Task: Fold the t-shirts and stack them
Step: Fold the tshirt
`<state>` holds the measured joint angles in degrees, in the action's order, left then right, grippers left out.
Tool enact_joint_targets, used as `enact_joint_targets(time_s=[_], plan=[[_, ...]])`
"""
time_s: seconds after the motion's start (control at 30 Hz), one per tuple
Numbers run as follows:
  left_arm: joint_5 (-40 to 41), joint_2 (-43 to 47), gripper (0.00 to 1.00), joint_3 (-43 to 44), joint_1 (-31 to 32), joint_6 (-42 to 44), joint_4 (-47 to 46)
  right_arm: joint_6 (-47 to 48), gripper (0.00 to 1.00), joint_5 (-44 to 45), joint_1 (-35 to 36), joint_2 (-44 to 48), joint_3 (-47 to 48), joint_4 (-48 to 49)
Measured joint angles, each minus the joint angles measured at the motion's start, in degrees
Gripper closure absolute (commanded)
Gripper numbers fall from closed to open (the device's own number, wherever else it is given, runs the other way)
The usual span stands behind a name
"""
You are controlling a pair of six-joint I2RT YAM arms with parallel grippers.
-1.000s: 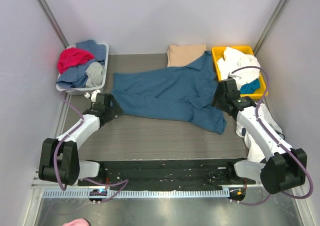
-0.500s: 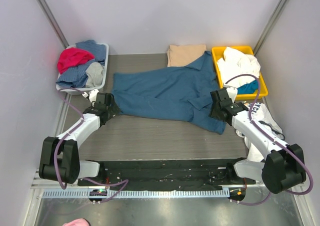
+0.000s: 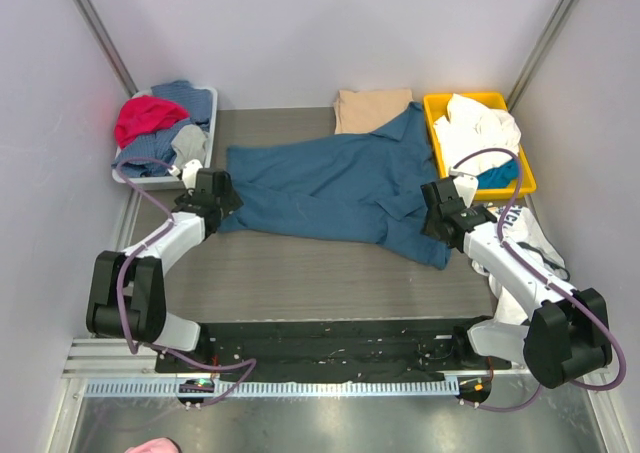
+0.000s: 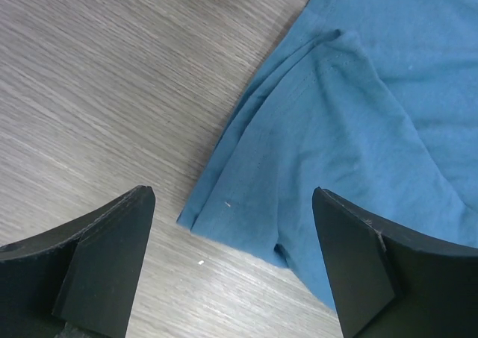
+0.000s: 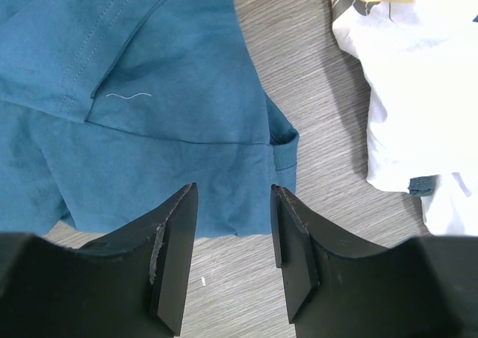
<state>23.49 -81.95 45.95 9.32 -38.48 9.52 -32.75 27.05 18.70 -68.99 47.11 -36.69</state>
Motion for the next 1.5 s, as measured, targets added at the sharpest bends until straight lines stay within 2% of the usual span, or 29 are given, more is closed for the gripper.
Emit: enact_joint_targets(time_s=[0.3,0.7,0.83,1.07,1.2,1.5], plan=[[-1.57,-3.32,0.18,-1.18,-2.38,0.42,-6.05,0.66,0.5,0.15,-0.52,0.0,-0.11,-0.02],[-15.91,-6.8,0.21,-4.35,-12.57,-1.14,-13.49,1.14,0.5,0.04,-0.76,0.0,-0.11,-0.09],[-19.63,-8.41,0.28,-4.33,-12.92,-1.79,-15.28,1.14,0.5,0.02,-0.79,0.0,-0.11,-0.15],[-24.9,-9.88,0.33,-4.28,-14.62,-2.23,-17.92,1.14,0.5,-0.13,-0.81,0.0,-0.11,-0.22],[-26.14,-9.92,0.46,-4.28,-15.06,-2.84,-17.94,1.14,0.5,-0.15,-0.81,0.0,-0.11,-0.22],[-27.96,-9.94,0.49,-4.26,-15.15,-3.21,-18.75,1.14,0.5,-0.17,-0.81,-0.02,-0.2,-0.22]])
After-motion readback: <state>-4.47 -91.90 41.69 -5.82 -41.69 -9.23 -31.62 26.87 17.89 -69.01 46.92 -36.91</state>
